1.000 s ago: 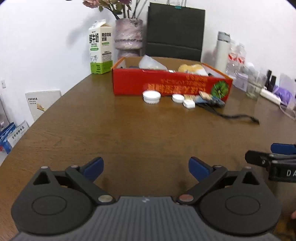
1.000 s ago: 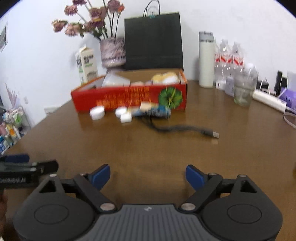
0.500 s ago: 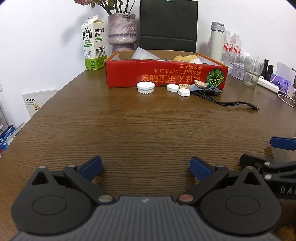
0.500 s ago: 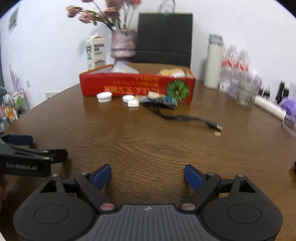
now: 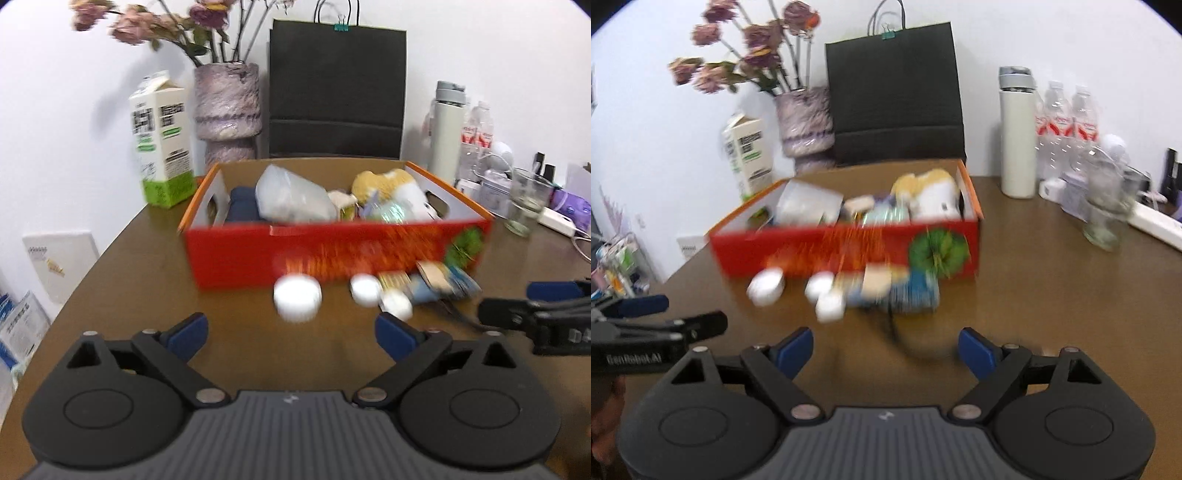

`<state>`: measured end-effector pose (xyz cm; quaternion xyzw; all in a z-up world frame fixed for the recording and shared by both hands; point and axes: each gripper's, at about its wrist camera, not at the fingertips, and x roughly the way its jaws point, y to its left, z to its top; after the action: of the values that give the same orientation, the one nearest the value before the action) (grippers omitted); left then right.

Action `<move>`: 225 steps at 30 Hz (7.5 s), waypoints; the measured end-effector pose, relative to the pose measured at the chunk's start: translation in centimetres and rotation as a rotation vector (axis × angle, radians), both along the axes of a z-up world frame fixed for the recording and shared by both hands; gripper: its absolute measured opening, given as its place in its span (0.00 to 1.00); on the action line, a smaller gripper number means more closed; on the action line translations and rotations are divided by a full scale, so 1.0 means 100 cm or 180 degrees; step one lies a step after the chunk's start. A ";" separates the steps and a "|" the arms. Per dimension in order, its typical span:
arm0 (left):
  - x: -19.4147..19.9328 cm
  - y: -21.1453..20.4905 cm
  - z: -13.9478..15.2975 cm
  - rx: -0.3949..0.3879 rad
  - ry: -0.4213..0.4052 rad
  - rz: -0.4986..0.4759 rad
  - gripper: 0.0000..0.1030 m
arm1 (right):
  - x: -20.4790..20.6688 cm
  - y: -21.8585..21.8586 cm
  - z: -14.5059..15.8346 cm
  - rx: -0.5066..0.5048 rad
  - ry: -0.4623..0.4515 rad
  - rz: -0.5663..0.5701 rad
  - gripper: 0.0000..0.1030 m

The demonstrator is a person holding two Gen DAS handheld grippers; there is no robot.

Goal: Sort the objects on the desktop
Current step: 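Box a white tin with left tool while right tool boxes the blue packet, then withdraw both open tools from the box toward the table items, then grasp the white cap with left tool while right tool grasps the beige block, then carry the cap and block into the box and open both tools, then move both open tools back toward the white tin and cable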

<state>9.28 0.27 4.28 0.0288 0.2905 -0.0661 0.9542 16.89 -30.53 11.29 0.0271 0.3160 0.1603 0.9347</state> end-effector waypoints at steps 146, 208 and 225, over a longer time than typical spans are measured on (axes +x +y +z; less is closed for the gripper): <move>-0.078 0.002 -0.008 -0.0378 -0.0007 0.0101 0.26 | -0.091 0.009 0.006 -0.0106 -0.0826 0.0066 0.28; 0.111 0.008 0.104 0.0188 0.0192 0.0127 0.97 | 0.148 0.018 0.091 -0.0502 0.0238 -0.0195 0.72; -0.127 0.002 0.002 -0.0071 -0.0012 0.0272 1.00 | -0.109 -0.002 -0.013 -0.0790 -0.0245 0.0129 0.82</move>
<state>-3.44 0.44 4.47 0.0058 0.2889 -0.0285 0.9569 6.01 -30.73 10.03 -0.1013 0.2978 0.1398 0.9389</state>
